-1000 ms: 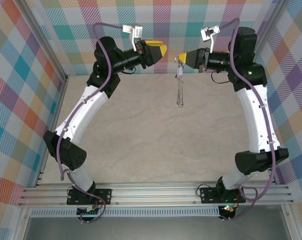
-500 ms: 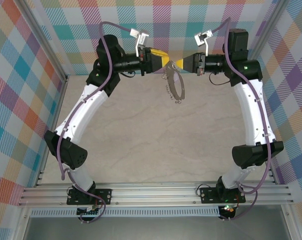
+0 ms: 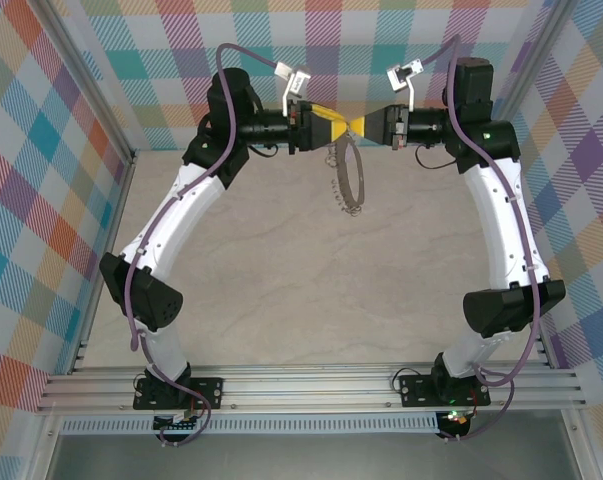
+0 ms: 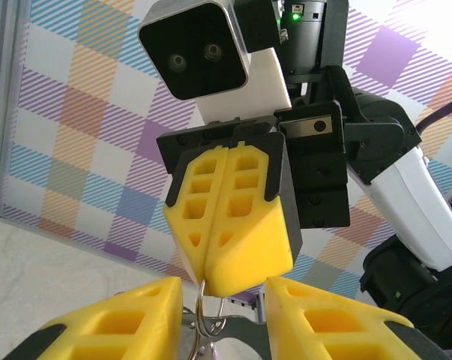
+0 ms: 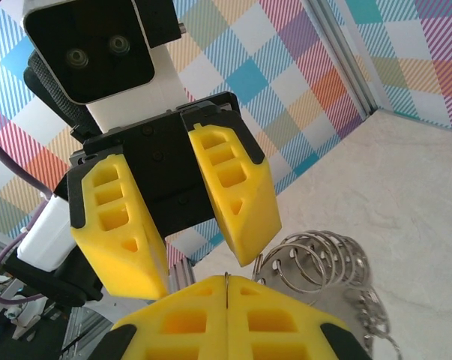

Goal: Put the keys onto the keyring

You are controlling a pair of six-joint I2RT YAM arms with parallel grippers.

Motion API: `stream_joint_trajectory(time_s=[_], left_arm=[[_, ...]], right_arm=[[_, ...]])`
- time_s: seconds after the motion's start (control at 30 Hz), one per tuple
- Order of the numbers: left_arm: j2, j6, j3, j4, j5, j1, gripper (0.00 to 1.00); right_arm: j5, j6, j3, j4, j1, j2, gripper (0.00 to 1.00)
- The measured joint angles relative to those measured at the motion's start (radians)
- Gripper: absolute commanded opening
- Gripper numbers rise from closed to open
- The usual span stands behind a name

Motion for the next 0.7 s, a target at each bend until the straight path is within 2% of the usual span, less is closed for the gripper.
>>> stream_joint_trajectory(time_s=[0.37,0.43,0.53,0.7], left_arm=[[0.013,0.016,0.032,-0.030,0.000,-0.013,0.34],[0.013,0.031,0.033,-0.051,0.000,-0.013,0.31],[0.013,0.058,0.037,-0.093,-0.001,-0.013,0.22],[0.014,0.090,0.042,-0.128,-0.002,-0.013,0.17]], right_arm=[[-0.014,0.003,-0.015,0.028,0.000,-0.001,0.00],[-0.014,0.003,-0.020,0.028,0.000,-0.001,0.00],[-0.018,0.003,-0.022,0.028,0.000,-0.001,0.00],[-0.029,0.003,-0.022,0.028,0.000,-0.002,0.00]])
